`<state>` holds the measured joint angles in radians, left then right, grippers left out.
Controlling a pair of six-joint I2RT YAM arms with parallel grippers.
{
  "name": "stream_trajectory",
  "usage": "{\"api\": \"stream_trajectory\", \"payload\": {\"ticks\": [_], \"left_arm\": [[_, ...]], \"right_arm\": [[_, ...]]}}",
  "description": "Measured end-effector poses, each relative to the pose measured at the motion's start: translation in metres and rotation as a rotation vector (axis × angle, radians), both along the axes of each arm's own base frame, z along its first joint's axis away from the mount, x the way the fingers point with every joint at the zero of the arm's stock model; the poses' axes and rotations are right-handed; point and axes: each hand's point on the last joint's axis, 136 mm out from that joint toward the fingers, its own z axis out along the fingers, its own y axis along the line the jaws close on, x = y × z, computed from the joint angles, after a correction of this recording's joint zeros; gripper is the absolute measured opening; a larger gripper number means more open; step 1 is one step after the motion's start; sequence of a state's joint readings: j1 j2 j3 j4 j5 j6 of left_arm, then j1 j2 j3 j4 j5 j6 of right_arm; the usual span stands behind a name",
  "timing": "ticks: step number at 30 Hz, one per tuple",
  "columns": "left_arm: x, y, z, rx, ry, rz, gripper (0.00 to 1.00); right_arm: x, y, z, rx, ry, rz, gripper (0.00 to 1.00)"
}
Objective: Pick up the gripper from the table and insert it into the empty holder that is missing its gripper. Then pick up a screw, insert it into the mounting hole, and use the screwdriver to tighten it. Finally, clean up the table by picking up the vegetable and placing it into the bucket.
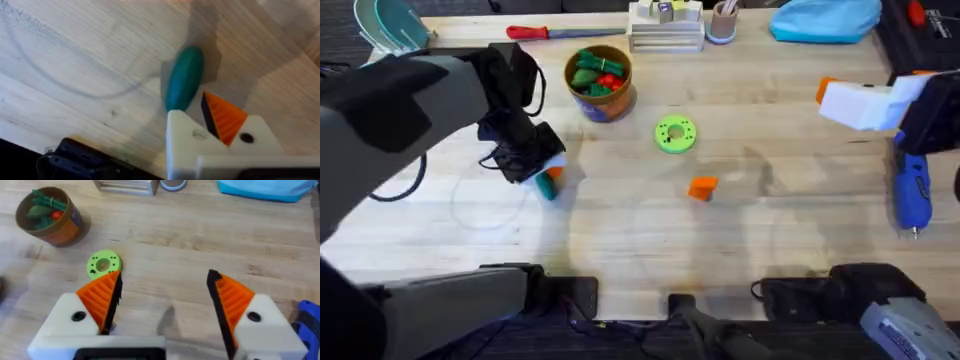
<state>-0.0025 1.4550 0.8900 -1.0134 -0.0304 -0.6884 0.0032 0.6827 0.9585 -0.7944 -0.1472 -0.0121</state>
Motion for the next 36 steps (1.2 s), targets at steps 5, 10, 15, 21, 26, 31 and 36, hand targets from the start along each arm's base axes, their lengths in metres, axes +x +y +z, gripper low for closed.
{"api": "stream_trajectory", "payload": {"ticks": [5, 10, 15, 21, 26, 31, 36], "left_arm": [[0.006, 0.0, 0.031, -0.001, -0.071, -0.009, 0.008], [0.033, -0.01, 0.1, 0.001, -0.328, -0.13, 0.007], [0.036, -0.061, 0.164, -0.096, -0.588, -0.502, 0.349], [0.011, -0.135, 0.214, -0.281, -0.833, -0.945, 0.99], [0.015, -0.166, 0.255, -0.321, -1.055, -1.107, 0.992], [0.016, -0.181, 0.272, -0.384, -1.132, -1.119, 0.993], [0.012, -0.182, 0.265, -0.443, -1.075, -1.06, 0.993]], "right_arm": [[0.0, 0.0, 0.0, -0.018, -0.004, 0.013, 0.992], [0.0, 0.0, 0.0, -0.021, -0.005, 0.015, 0.991], [0.0, 0.0, 0.0, -0.021, -0.005, 0.015, 0.991], [0.0, 0.0, 0.0, -0.022, -0.005, 0.015, 0.991], [0.0, 0.0, 0.0, -0.027, -0.006, 0.019, 0.991], [0.0, 0.0, 0.0, -0.028, -0.006, 0.019, 0.991], [0.0, 0.0, 0.0, -0.028, -0.006, 0.019, 0.991]]}}
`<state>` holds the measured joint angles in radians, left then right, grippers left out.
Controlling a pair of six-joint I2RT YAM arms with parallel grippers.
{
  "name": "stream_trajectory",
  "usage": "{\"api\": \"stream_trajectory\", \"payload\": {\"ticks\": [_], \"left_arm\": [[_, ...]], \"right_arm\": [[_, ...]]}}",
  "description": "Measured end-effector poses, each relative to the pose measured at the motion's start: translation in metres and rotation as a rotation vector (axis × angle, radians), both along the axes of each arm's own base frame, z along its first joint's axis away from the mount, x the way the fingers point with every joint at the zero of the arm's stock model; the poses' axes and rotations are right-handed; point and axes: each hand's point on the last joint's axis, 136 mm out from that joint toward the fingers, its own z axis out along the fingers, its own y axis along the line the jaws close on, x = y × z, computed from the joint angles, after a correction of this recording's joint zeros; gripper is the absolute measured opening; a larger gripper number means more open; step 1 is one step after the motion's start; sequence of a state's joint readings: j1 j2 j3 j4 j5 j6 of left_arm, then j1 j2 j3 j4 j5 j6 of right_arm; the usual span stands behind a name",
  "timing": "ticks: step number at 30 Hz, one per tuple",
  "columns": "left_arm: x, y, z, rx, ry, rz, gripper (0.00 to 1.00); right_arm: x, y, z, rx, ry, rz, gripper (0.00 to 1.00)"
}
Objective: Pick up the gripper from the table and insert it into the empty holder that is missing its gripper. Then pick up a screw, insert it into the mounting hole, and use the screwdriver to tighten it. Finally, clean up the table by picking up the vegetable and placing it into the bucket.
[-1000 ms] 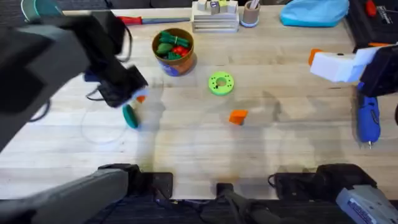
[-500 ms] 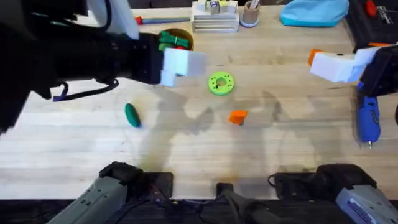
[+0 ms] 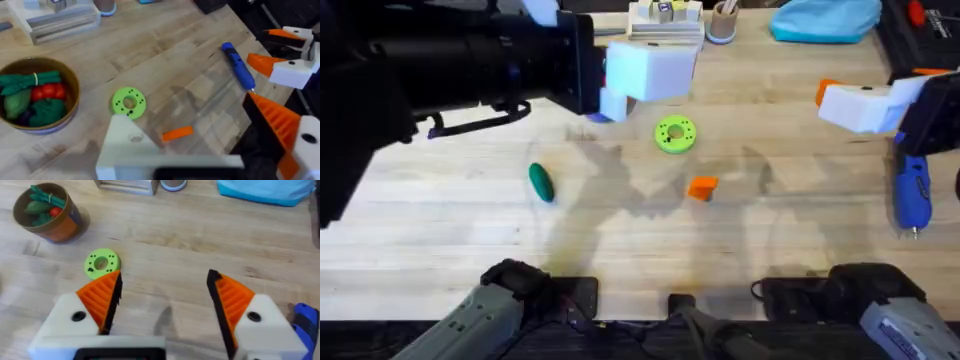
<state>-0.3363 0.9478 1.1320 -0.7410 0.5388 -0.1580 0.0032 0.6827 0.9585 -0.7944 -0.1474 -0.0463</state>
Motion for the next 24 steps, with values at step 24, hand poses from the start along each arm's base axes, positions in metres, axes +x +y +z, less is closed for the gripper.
{"api": "stream_trajectory", "payload": {"ticks": [24], "left_arm": [[-0.063, -0.057, -0.058, -0.067, -0.631, -0.29, 0.994]], "right_arm": [[0.0, 0.0, 0.0, 0.0, 0.0, 0.0, 0.991]]}}
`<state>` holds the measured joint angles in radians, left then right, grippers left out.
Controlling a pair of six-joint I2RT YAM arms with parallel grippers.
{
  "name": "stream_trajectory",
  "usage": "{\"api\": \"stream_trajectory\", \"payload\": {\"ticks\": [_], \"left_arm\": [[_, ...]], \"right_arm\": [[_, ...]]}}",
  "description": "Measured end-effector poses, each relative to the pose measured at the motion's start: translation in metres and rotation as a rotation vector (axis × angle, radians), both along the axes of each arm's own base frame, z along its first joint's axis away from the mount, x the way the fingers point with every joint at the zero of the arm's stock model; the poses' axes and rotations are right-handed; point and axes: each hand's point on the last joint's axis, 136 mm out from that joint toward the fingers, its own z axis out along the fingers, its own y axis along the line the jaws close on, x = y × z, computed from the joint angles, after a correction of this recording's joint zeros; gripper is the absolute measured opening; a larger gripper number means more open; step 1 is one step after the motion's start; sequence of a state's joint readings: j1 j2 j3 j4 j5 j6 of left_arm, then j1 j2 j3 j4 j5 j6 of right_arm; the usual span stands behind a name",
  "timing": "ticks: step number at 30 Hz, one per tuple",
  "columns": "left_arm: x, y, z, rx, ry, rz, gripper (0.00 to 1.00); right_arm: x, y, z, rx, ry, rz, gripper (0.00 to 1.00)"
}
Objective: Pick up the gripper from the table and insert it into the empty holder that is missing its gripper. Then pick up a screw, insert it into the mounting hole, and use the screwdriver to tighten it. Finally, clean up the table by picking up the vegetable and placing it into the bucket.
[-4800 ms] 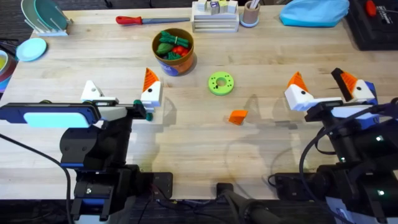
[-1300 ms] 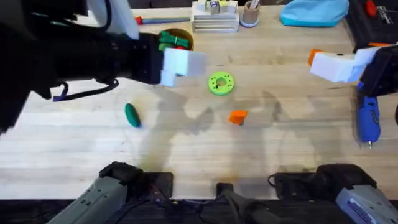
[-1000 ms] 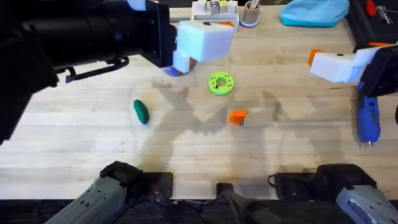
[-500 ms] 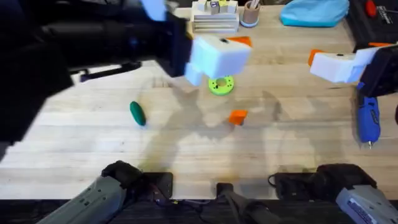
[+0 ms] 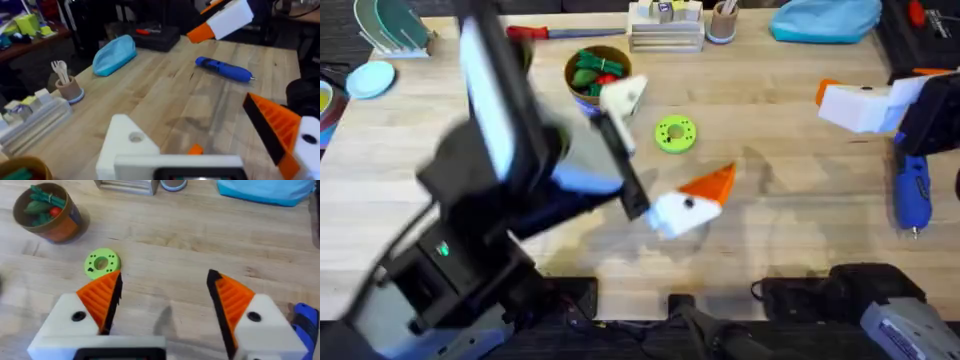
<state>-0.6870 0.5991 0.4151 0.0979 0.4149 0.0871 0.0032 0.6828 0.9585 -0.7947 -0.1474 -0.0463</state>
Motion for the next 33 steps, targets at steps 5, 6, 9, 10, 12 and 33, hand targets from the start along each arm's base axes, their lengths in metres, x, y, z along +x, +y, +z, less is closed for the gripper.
{"api": "stream_trajectory", "payload": {"ticks": [5, 6, 9, 10, 12, 33], "left_arm": [[-0.019, 0.017, -0.027, -0.067, -0.001, 0.019, 0.993], [-0.021, 0.02, -0.03, -0.081, -0.008, 0.024, 0.993], [-0.028, 0.028, -0.032, -0.123, -0.041, 0.036, 0.993], [-0.03, 0.031, -0.034, -0.137, -0.053, 0.039, 0.993], [-0.032, 0.034, -0.039, -0.156, -0.069, 0.043, 0.993], [-0.033, 0.037, -0.095, -0.061, 0.056, 0.06, 0.993]], "right_arm": [[0.0, 0.0, 0.0, 0.0, 0.0, 0.0, 0.99], [0.0, 0.0, 0.0, 0.0, 0.0, 0.0, 0.991], [0.0, 0.0, 0.0, 0.0, 0.0, 0.0, 0.991], [0.0, 0.0, 0.0, 0.0, 0.0, 0.0, 0.991], [0.0, 0.0, 0.0, 0.0, 0.0, 0.0, 0.991], [0.0, 0.0, 0.0, 0.0, 0.0, 0.0, 0.991]]}}
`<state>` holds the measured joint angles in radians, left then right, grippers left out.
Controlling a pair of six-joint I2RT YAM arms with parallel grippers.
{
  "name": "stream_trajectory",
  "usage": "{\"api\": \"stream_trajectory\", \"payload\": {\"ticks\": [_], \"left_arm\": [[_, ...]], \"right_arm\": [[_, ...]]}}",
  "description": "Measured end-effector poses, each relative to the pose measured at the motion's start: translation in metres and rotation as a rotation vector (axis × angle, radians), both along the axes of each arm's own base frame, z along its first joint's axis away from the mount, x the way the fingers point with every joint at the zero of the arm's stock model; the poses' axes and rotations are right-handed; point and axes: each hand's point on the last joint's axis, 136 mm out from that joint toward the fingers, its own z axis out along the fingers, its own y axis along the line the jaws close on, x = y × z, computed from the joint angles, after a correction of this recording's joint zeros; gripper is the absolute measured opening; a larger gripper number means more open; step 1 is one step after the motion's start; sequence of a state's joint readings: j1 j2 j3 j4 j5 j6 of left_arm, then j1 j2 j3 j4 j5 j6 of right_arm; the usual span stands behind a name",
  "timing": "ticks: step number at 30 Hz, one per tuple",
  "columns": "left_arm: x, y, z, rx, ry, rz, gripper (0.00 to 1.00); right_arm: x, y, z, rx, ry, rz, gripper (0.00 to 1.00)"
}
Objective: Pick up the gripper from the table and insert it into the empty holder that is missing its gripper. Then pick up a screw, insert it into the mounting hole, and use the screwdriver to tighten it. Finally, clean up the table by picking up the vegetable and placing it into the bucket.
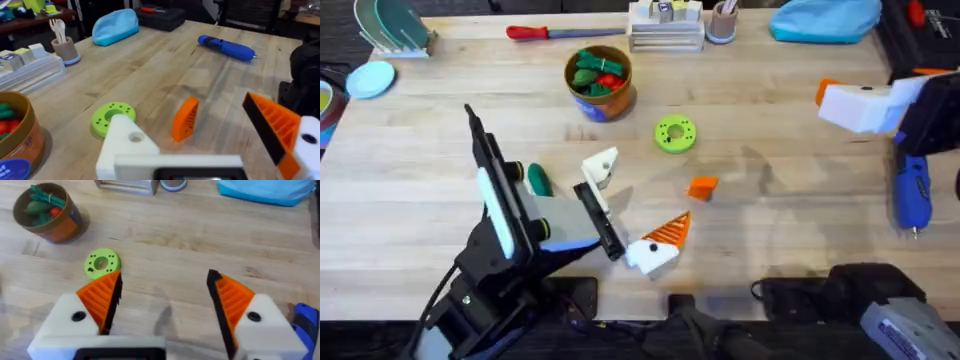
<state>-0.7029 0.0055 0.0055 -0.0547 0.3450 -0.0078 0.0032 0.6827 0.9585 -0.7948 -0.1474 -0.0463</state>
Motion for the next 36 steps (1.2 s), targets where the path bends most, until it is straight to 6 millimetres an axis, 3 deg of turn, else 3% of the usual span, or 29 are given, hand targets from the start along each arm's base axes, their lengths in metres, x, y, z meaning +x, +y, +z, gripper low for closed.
{"api": "stream_trajectory", "payload": {"ticks": [12, 19, 25, 31, 36], "left_arm": [[0.0, 0.0, 0.0, 0.0, 0.0, 0.0, 0.993], [0.0, 0.0, 0.0, 0.0, 0.0, 0.0, 0.992], [0.0, 0.0, 0.0, 0.0, 0.0, 0.0, 0.993], [0.0, 0.0, 0.0, 0.0, 0.0, 0.0, 0.992], [0.0, 0.0, 0.0, 0.0, 0.0, 0.0, 0.993]], "right_arm": [[0.0, 0.001, 0.0, 0.004, 0.0, 0.003, 0.991], [-0.005, 0.024, -0.003, 0.146, 0.055, 0.074, 0.992], [-0.017, 0.062, -0.05, 0.157, 0.32, 0.229, 0.992], [-0.038, 0.114, -0.083, 0.011, 0.456, 0.517, 0.994], [-0.048, 0.135, -0.108, -0.092, 0.538, 0.637, 0.994]]}}
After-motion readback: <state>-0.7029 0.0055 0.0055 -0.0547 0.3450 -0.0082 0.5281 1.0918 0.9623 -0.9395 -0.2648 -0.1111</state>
